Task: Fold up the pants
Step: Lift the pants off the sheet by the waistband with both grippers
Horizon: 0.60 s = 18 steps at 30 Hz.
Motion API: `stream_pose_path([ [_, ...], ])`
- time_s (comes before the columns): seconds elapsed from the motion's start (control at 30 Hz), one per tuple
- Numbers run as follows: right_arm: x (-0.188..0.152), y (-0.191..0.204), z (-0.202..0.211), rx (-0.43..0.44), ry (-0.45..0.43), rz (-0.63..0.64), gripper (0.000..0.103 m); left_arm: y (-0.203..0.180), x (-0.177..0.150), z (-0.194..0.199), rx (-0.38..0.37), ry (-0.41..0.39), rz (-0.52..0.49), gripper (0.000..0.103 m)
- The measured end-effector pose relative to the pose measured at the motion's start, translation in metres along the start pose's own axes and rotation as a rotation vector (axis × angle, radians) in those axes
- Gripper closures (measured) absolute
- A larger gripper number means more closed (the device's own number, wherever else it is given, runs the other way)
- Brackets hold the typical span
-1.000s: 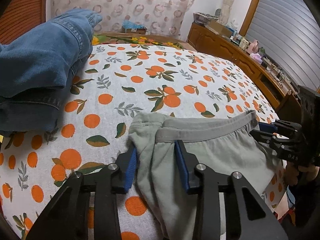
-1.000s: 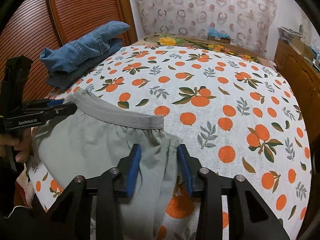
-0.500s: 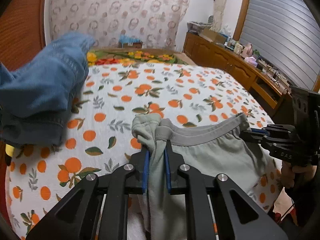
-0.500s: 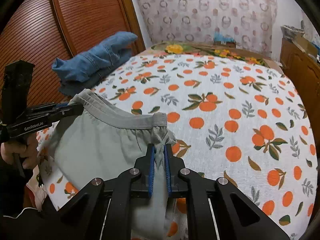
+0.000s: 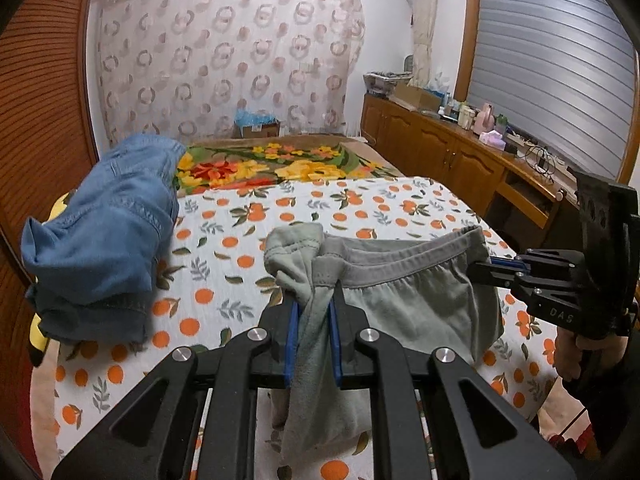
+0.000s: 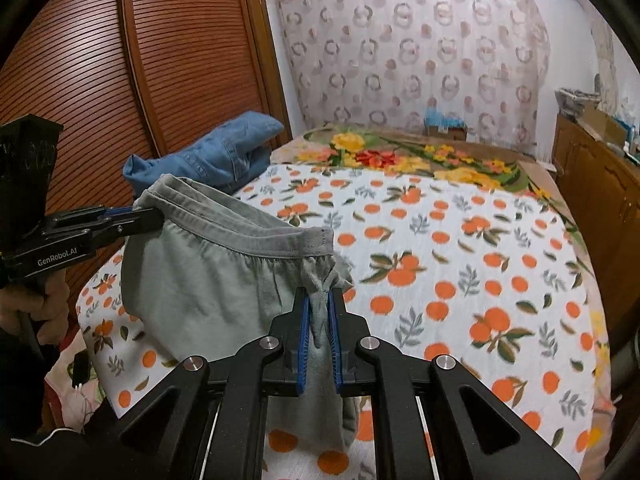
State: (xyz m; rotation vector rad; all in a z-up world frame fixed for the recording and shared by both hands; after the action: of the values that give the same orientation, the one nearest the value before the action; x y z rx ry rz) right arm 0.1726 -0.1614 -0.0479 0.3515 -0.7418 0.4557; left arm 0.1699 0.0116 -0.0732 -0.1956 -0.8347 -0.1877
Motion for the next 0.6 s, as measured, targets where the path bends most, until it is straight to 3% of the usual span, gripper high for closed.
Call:
stream_pose_path([
  [0.6,0.046,-0.006,-0.01,0.009,-0.055,0.058,0.094,0.008,0.04,-0.002,0.032,-0.047,-0.001,0.089],
])
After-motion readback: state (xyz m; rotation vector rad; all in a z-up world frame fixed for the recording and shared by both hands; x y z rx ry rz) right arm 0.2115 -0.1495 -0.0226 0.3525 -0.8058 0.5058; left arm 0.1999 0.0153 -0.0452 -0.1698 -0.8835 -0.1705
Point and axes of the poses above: each gripper's, at about its wrist camera, not at the fingertips, and z roughly against the way its jaws point, y to its left, x to its top, the point moved 8 cm from there along -z, roughly the way its jaws point, and after that the axes turned 4 degrees about y, right-handed, at the moved point
